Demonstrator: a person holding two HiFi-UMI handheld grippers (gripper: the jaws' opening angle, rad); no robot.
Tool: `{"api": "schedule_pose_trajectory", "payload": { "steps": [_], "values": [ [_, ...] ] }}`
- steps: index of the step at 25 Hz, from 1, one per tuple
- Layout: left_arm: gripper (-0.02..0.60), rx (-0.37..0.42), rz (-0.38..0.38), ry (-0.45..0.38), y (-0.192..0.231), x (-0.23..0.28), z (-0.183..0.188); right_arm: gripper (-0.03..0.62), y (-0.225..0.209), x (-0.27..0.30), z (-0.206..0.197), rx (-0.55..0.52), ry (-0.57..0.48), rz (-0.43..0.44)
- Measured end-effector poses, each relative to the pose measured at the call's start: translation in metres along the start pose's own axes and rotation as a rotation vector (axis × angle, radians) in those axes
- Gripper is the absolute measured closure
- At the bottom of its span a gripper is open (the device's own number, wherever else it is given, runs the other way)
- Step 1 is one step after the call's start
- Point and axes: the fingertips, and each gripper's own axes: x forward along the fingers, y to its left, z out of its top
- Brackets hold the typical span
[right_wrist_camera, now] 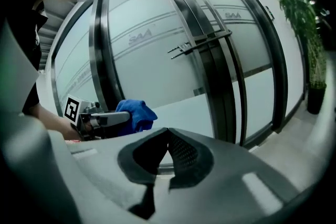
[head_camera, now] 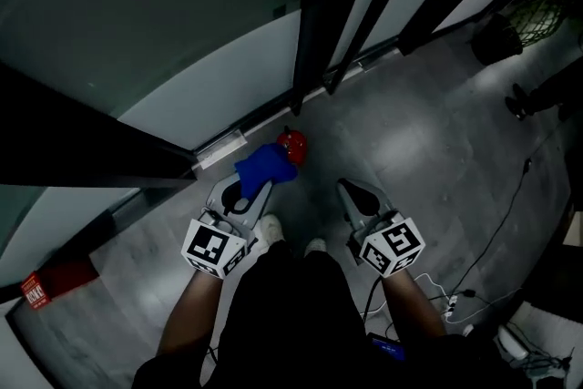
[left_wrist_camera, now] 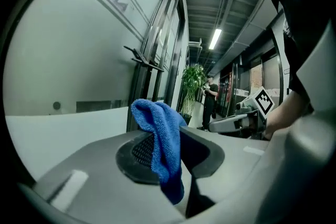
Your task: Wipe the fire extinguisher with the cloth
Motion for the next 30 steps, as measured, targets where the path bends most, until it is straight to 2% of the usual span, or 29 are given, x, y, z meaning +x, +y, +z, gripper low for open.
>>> {"api": "schedule_pose_trajectory", "payload": {
  "steps": [2,6,12,18,21,23,26,30],
  "values": [
    [0.494,0.0,0.003,0.053,0.009,0.013,-0.023,0.591,-0.014,0.01,-0.02,0.027,0.033,-0.007],
    [0.494,0.021,0.001,0.073,0.02,0.04,-0.071,0.591,-0.033,0.027,-0.053,0.009,0.076,0.0],
    [0.494,0.022,-0.028,0.114,0.04,0.093,-0.16,0.591,-0.079,0.059,-0.109,-0.057,0.048,0.024],
    [0.494,0.126,-0.039,0.074,0.086,0.16,-0.256,0.591,-0.149,0.115,-0.2,-0.071,-0.057,0.023],
    [0.494,0.249,-0.038,0.053,0.114,0.203,-0.303,0.591,-0.177,0.146,-0.242,-0.128,-0.127,0.045],
    [0.494,0.292,-0.031,0.046,0.127,0.221,-0.331,0.591,-0.189,0.157,-0.269,-0.156,-0.166,0.055],
    [0.494,0.28,-0.045,0.029,0.13,0.232,-0.361,0.591,-0.203,0.16,-0.302,-0.146,-0.202,0.046],
    [0.494,0.245,-0.117,0.035,0.113,0.238,-0.379,0.591,-0.214,0.158,-0.326,-0.112,-0.199,0.04]
  ]
}}
